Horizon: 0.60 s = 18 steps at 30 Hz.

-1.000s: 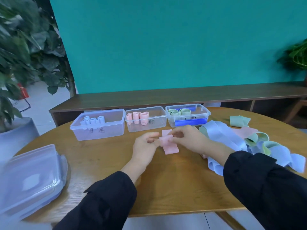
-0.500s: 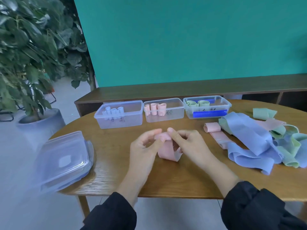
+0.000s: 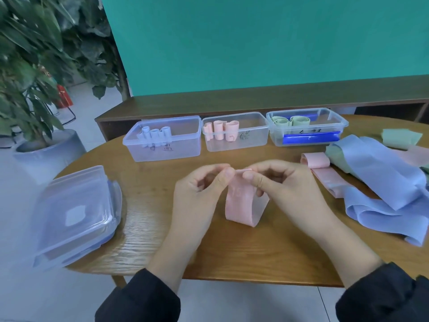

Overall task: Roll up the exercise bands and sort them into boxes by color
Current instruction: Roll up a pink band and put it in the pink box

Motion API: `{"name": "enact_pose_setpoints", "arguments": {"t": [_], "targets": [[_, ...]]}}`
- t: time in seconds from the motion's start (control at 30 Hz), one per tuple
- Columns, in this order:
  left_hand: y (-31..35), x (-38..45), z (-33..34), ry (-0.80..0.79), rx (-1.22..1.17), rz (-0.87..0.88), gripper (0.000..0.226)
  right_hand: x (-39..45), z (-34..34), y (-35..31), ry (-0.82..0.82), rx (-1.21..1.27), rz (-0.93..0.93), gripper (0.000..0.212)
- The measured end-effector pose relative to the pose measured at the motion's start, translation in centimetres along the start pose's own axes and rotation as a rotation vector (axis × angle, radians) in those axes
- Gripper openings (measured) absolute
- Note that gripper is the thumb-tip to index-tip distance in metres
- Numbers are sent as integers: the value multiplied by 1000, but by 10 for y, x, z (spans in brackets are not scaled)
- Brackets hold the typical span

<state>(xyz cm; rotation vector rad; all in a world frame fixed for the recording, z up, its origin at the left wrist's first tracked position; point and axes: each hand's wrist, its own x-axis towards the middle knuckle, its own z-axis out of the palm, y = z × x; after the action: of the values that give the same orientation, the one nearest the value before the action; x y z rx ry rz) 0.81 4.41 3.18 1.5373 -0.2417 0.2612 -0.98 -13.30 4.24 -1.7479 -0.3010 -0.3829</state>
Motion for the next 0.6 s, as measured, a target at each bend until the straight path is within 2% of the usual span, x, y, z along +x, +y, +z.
{"name": "enact_pose_setpoints", "arguments": {"t": [0.13,0.23,0.43,0.6], "targets": [[12,3,-3,-33,34,53,19,4,-1,-16,63,118,10,17],[28,-5,0,1,-50,87,11,0,0,-34,100,205,-13,16],[78,-30,-1,-1,-75,143,10,-22,-4,-78,106,317,-37,19],[122,-65,-8,-15,-76,196,19,-48,-6,-119,102,362,-106,24]]}}
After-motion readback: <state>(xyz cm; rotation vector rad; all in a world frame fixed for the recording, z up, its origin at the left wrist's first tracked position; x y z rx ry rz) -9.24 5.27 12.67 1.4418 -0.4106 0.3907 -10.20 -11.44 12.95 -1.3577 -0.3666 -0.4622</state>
